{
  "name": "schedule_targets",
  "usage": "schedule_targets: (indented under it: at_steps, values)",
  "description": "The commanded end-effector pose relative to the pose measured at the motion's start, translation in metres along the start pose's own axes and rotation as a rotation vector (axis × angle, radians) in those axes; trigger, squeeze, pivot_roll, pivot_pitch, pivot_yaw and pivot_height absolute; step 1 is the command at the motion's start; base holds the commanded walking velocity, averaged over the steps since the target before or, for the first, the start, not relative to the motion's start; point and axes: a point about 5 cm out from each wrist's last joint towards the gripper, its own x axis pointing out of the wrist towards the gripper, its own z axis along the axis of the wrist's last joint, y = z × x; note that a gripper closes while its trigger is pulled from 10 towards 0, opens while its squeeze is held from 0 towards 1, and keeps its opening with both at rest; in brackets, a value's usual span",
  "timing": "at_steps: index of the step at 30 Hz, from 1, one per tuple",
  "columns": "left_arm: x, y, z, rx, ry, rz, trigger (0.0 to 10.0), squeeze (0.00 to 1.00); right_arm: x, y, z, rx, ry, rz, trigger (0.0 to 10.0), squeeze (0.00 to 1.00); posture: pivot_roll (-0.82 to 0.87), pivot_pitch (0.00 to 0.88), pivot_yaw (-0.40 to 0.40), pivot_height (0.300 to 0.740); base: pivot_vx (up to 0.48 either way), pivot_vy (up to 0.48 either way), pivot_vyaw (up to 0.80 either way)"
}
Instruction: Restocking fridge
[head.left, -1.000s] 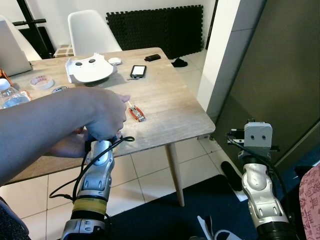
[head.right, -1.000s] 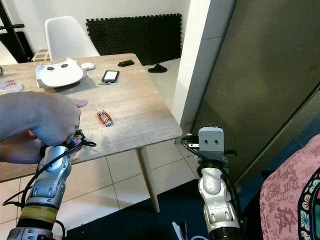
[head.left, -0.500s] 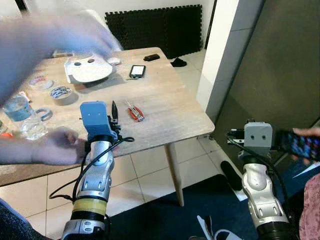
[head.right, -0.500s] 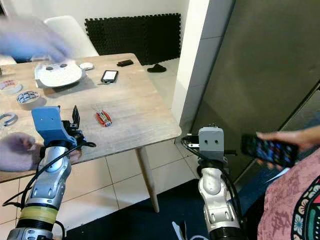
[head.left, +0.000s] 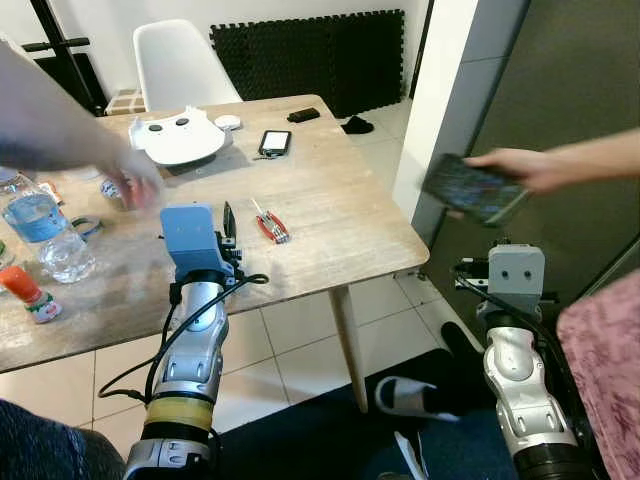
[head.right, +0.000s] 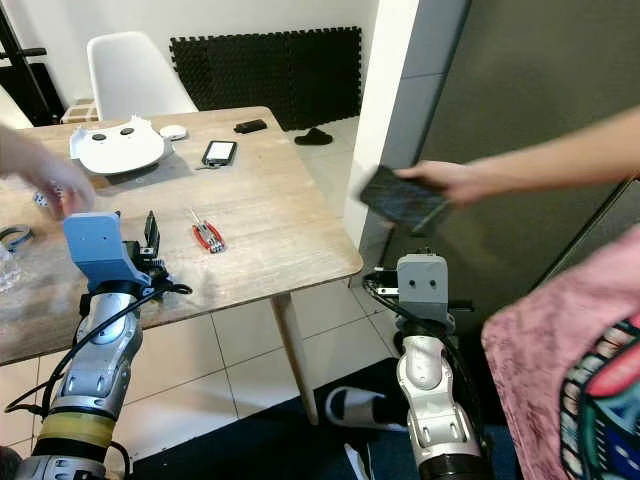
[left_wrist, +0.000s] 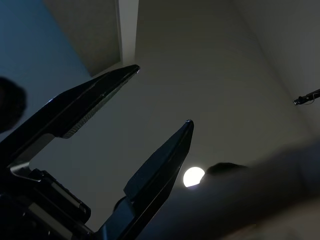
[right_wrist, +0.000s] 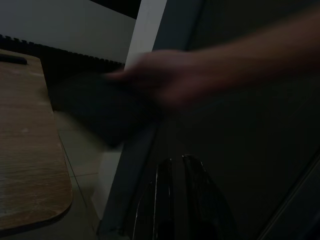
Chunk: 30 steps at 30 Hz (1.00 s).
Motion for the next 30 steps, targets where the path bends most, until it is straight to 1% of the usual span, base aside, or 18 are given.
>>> schedule_targets:
  at_steps: [1,30]
  values:
    - [-0.0032,-0.0046,-0.0067,-0.004,0.032,-0.01,10.0,0.0,-0.0007,-0.0033,-0.0022,0.003,0.015,-0.006,10.0,0.0,-0.03,0.0,-0.047,0.74,0.0,0.0,0.0]
    - [-0.0027,-0.0054,-0.0067,-0.001,0.03,-0.016,10.0,0.0,-0.0006,-0.0029,-0.0032,0.002,0.018,-0.005,10.0,0.0,-0.02,0.0,-0.041,0.74,0.0,0.0,0.0]
